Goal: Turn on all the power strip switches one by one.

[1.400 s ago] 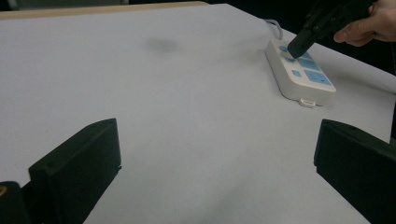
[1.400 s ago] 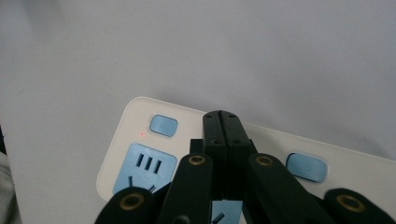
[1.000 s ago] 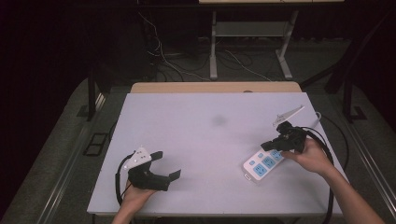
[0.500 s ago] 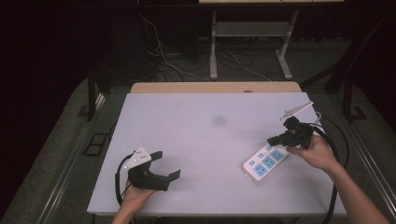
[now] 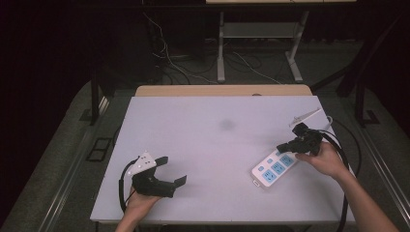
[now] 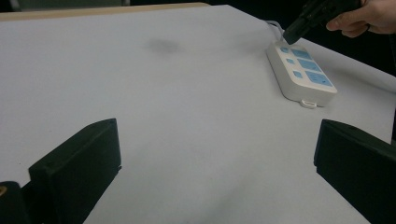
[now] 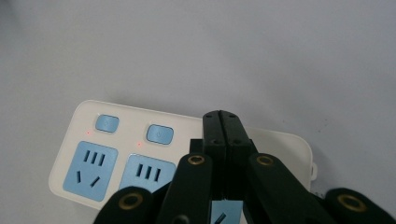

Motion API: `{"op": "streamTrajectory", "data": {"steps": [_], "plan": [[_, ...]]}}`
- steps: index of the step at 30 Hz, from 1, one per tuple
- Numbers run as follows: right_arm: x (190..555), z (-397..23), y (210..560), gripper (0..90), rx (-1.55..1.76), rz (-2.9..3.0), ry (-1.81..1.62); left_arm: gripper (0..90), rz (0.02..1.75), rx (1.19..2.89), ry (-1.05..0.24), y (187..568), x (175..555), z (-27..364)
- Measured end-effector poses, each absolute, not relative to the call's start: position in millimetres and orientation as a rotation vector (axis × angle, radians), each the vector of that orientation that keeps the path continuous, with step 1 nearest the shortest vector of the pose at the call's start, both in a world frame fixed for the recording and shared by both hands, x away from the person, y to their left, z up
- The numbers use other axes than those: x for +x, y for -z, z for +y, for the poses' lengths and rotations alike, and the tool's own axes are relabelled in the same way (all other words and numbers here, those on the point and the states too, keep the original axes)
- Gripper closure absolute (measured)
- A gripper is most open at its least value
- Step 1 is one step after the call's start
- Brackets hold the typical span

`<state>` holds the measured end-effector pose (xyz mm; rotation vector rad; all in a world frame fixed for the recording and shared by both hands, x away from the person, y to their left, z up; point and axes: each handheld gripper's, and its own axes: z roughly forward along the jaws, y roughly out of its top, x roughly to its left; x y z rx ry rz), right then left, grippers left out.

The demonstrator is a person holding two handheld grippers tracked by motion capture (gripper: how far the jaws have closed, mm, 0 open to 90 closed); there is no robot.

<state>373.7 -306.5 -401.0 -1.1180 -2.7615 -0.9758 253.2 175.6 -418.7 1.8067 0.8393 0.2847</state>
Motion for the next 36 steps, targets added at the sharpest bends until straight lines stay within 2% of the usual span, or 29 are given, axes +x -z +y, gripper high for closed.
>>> {"op": "streamTrajectory", "data": {"steps": [36], "plan": [[375.0, -306.4, 413.2, 90.0, -1.113, -2.752, 0.979, 0.0, 0.831, 1.81, -0.281, 418.5, 252.4, 174.3]]}}
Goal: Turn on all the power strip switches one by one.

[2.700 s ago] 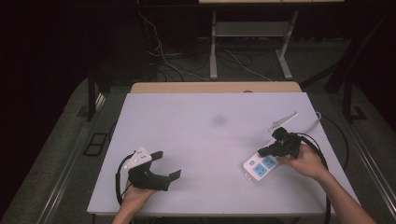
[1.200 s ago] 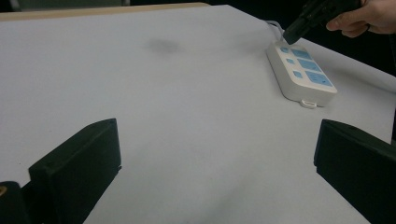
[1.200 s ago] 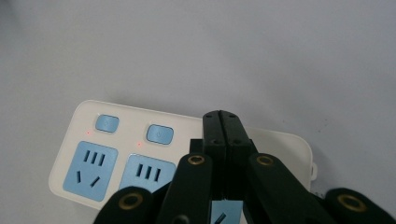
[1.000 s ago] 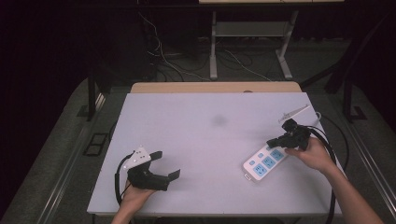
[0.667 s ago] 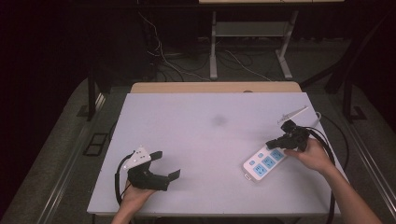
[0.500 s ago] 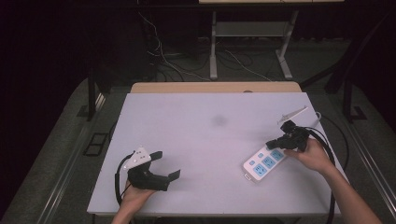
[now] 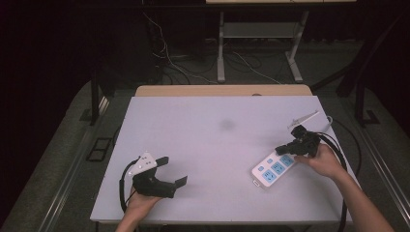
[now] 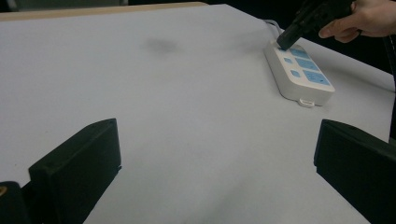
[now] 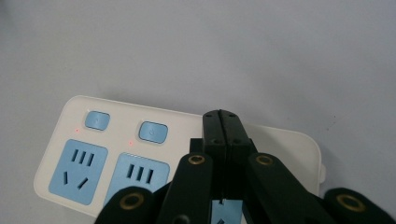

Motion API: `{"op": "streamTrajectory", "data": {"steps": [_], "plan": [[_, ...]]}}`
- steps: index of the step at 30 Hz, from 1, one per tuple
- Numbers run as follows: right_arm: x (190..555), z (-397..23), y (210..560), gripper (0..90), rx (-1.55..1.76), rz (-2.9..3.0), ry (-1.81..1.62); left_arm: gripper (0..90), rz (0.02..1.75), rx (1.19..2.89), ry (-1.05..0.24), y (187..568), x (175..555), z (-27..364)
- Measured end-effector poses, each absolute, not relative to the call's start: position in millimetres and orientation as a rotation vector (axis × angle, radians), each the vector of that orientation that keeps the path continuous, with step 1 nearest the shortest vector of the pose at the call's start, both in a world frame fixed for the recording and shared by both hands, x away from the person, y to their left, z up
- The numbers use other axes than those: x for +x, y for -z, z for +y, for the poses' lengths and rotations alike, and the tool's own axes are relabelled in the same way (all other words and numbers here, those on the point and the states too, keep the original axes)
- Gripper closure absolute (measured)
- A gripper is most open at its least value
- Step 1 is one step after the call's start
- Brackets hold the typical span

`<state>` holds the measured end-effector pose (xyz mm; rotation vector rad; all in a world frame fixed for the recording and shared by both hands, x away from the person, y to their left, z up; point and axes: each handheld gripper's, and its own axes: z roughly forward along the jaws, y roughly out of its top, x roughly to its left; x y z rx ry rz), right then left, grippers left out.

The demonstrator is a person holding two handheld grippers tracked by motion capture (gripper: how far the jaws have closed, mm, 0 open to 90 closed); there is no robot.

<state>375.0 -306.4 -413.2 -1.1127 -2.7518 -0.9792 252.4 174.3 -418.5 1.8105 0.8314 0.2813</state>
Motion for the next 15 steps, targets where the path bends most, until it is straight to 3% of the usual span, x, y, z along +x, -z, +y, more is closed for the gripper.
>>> {"op": "streamTrajectory", "data": {"steps": [15], "plan": [[374.6, -305.2, 413.7, 90.0, -1.091, -2.777, 0.971, 0.0, 0.829, 1.816, -0.278, 418.7, 252.1, 173.3]]}}
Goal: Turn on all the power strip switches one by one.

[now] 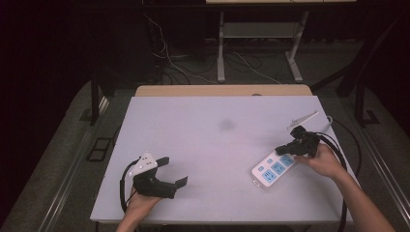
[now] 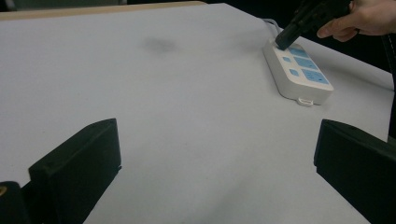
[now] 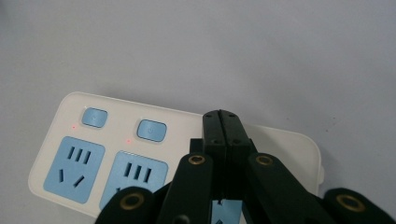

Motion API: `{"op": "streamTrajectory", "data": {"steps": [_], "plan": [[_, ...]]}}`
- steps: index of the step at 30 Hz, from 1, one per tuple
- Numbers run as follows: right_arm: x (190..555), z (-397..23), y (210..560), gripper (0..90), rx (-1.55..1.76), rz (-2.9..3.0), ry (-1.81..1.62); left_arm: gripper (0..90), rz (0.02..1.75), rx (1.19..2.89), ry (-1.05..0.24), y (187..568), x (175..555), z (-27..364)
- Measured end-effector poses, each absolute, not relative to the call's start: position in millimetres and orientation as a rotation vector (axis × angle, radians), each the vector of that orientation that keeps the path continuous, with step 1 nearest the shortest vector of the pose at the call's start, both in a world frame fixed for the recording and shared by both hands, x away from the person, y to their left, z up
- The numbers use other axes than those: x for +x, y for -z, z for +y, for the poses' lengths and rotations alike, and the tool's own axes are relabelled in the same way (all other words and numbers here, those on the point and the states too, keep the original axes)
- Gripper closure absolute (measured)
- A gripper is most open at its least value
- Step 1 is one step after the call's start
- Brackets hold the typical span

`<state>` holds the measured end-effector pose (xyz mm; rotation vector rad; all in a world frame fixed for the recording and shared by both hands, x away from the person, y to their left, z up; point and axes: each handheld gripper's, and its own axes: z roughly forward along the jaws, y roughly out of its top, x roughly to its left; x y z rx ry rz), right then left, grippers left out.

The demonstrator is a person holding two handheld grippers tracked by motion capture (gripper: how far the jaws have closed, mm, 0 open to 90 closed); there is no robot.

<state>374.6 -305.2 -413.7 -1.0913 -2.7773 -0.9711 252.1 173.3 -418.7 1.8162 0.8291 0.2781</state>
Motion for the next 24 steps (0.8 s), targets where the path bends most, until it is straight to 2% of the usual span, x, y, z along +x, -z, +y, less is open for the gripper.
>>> {"op": "streamTrajectory", "data": {"steps": [22, 24], "plan": [[364.7, -310.8, 394.0, 89.7, -1.159, -2.747, 1.071, 0.0, 0.835, 1.802, -0.279, 417.5, 251.2, 175.4], [361.8, -312.9, 390.9, 85.8, -1.176, -2.739, 1.087, 0.0, 0.834, 1.8, -0.28, 417.4, 251.2, 175.4]]}}
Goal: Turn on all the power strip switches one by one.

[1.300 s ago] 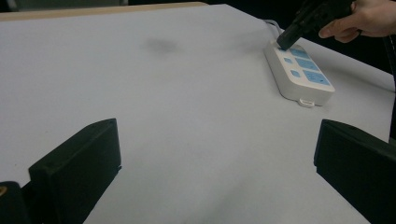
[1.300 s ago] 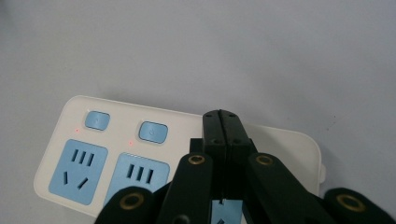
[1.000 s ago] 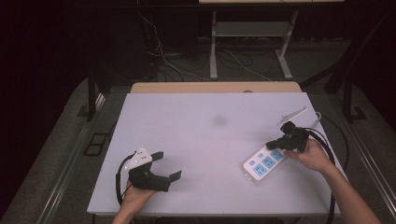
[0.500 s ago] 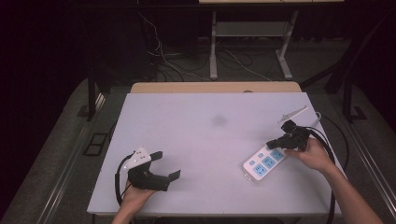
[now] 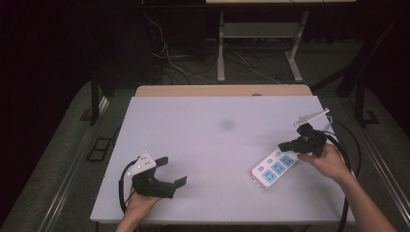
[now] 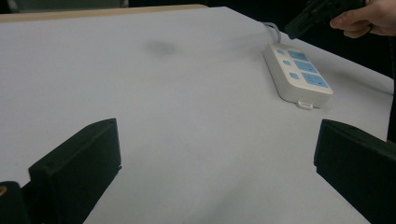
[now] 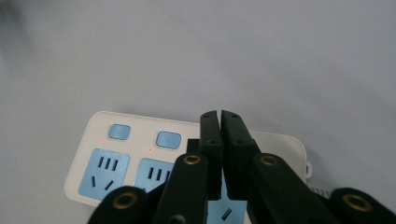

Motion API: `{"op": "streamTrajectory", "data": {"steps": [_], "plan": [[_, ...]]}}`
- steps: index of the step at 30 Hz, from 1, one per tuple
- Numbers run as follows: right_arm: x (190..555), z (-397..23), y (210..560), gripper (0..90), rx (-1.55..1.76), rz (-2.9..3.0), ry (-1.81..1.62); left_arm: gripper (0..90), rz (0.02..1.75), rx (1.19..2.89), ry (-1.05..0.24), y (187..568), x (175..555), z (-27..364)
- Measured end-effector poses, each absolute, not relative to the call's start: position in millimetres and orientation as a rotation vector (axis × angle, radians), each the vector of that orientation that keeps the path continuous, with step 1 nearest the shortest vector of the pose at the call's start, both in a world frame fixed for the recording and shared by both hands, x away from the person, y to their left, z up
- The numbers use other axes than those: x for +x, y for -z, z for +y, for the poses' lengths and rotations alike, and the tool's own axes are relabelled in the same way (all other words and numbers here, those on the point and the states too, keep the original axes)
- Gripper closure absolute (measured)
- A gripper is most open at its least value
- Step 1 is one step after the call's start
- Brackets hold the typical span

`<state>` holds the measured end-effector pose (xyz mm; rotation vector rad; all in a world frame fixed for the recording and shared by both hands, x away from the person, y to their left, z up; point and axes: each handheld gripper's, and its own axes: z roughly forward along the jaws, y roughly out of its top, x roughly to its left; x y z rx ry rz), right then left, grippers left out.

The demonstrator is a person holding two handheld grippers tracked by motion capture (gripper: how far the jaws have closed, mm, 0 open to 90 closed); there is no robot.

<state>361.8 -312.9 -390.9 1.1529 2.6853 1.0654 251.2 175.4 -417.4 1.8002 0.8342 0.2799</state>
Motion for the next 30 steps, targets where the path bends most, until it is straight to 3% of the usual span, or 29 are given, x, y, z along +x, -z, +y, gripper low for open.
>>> {"op": "streamTrajectory", "data": {"steps": [4, 8, 12, 18, 30], "plan": [[356.0, -318.1, 384.5, 78.5, 1.178, 2.645, -1.1, 0.0, 0.832, 1.794, -0.278, 417.0, 250.7, 175.0], [346.4, -322.5, 377.3, 63.6, 1.208, 2.574, -1.141, 0.0, 0.828, 1.792, -0.279, 416.3, 250.4, 175.0], [334.1, -325.4, 372.9, 42.8, 1.244, 2.491, -1.182, 0.0, 0.825, 1.79, -0.279, 415.7, 250.0, 175.0], [314.2, -327.8, 372.6, 1.5, 1.301, 2.406, -1.229, 0.0, 0.827, 1.785, -0.279, 415.5, 249.9, 175.0], [275.1, -326.7, 384.2, 0.4, 1.294, 2.341, -1.386, 0.0, 0.829, 1.784, -0.281, 415.5, 249.5, 174.8]]}}
